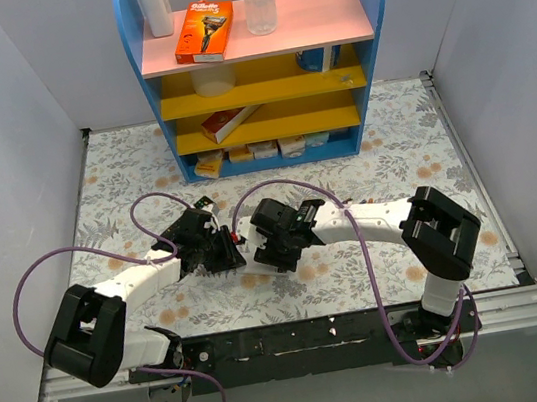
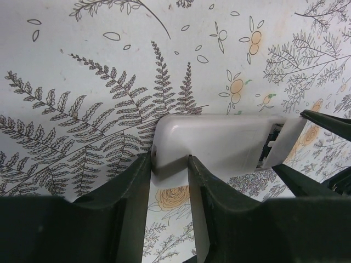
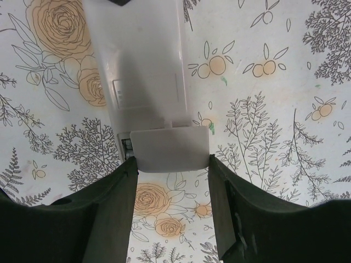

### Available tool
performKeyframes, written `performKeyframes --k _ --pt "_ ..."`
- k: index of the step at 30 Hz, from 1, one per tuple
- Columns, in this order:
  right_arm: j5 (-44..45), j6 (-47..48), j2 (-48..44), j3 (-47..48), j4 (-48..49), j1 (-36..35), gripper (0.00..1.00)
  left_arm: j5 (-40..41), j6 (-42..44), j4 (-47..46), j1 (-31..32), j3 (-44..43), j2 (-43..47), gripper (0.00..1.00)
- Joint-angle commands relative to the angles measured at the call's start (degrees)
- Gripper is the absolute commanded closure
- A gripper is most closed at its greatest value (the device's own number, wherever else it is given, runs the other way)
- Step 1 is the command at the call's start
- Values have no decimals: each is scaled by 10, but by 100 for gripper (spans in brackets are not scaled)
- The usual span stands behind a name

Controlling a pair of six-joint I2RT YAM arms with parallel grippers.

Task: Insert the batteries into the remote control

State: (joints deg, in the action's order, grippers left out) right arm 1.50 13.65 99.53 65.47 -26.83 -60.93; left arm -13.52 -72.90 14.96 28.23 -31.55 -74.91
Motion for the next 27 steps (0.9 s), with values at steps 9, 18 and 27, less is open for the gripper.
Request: performKeyframes --k 9,18,27 --pt "-7 5 -6 4 2 -3 65 4 4 15 2 2 -2 75" --pt "-26 2 -3 -2 -16 -3 64 6 1 16 2 3 -1 75" --pt "-28 -4 1 -3 -24 -3 64 7 0 18 2 5 2 75"
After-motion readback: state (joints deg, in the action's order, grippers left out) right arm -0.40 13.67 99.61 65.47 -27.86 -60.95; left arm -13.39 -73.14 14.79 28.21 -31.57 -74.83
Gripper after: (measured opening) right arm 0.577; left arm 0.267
